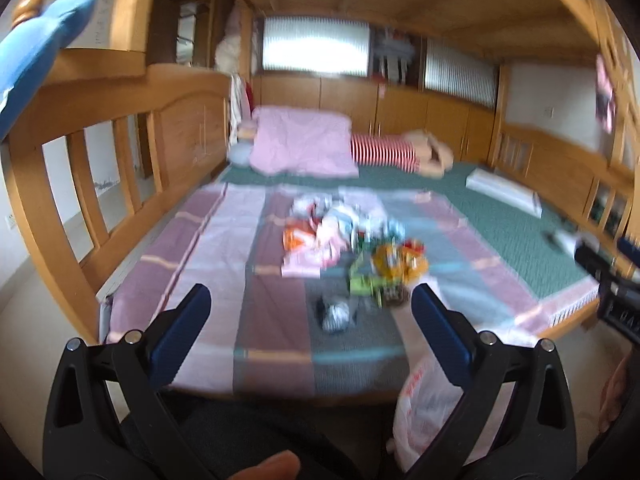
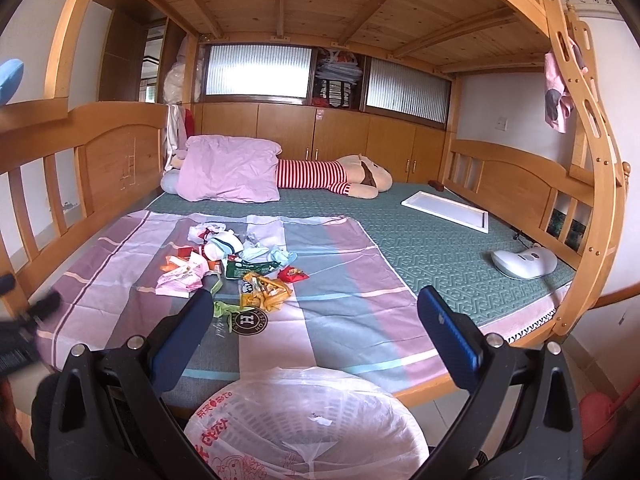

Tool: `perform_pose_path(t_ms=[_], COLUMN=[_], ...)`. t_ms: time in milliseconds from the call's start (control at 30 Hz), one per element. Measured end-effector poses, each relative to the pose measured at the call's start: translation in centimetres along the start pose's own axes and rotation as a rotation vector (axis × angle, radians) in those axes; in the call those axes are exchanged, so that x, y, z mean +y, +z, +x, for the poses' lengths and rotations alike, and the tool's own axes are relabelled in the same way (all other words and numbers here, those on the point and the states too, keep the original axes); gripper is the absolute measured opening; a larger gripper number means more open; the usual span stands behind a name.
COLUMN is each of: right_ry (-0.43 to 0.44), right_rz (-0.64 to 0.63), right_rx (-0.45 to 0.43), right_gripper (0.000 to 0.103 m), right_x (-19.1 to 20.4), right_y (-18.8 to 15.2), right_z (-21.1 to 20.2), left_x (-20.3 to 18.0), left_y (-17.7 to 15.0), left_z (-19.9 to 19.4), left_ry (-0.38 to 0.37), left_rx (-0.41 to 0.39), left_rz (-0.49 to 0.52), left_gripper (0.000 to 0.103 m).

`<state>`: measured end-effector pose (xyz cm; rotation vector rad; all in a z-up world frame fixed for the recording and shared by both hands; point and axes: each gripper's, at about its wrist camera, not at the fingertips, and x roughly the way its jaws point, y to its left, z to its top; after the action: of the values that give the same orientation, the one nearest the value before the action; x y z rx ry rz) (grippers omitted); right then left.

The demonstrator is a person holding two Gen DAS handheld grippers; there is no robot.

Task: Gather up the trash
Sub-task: 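Lower the left gripper onto the grey plastic bag and close it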

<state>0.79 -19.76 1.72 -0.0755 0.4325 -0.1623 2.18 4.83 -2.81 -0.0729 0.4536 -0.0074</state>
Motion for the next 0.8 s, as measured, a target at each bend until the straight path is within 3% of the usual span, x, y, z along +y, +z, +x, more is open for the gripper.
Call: perform_pose_path(t_ms=[100, 167, 267, 367, 467, 500, 567, 633, 733, 767, 800], right_ry=[-0.047, -0.059, -0.044, -0.031, -0.053, -0.070, -0.078, -0.062, -0.141, -0.138, -0.126], right_rz=[-0.008, 0.004, 0.059, 0.102, 0.074, 0.065, 0.061, 0.036, -0.012, -0.017, -0.017], right_rx=[-0.006, -0.005, 0.023, 0.075, 0.178, 0.194, 0.232, 0.256, 0.268, 0.290, 0.306], right_gripper=[0.100, 0.100, 0.100, 0.100, 0.100, 0.100, 0.100, 0.100, 0.100, 0.100, 0.100], right_x=[-0.9, -1.9, -3.4, -3.8, -2.2, -1.7, -0.5, 0.9, 2.8, 3.5, 4.0], right_y=[-0.4, -0.4, -0.1, 0.2, 0.2, 0.2, 0.6, 1.0, 1.4, 1.4, 1.4], right_z=[-0.3, -0.2, 0.6, 2.3, 5.3, 5.9, 7.3, 8.5, 10.0, 10.9, 11.7], left_x=[2.4, 3.1, 4.0, 5.3, 4.4, 3.1, 0.7, -1.5, -3.7, -3.7, -3.8], left_y=[0.3, 0.8, 1.6, 2.4, 2.8, 2.6, 1.4, -0.1, -2.9, -3.8, -4.3], left_z=[1.0, 2.3, 5.1, 9.4, 15.4, 18.6, 23.5, 27.5, 32.9, 34.2, 34.6], left_ry=[-0.014, 0.035, 0.054, 0.008, -0.101, -0.228, -0.343, -0.346, -0.391, -0.374, -0.335], left_rx=[-0.012, 0.004, 0.076, 0.148, 0.279, 0.376, 0.527, 0.604, 0.757, 0.796, 0.779], left_rz=[-0.052, -0.027, 0.014, 0.014, 0.072, 0.087, 0.127, 0.186, 0.227, 0.250, 0.288], left_gripper=[0.100, 0.100, 0.100, 0.100, 0.099, 0.099, 0.097, 0.093, 0.068, 0.064, 0.060])
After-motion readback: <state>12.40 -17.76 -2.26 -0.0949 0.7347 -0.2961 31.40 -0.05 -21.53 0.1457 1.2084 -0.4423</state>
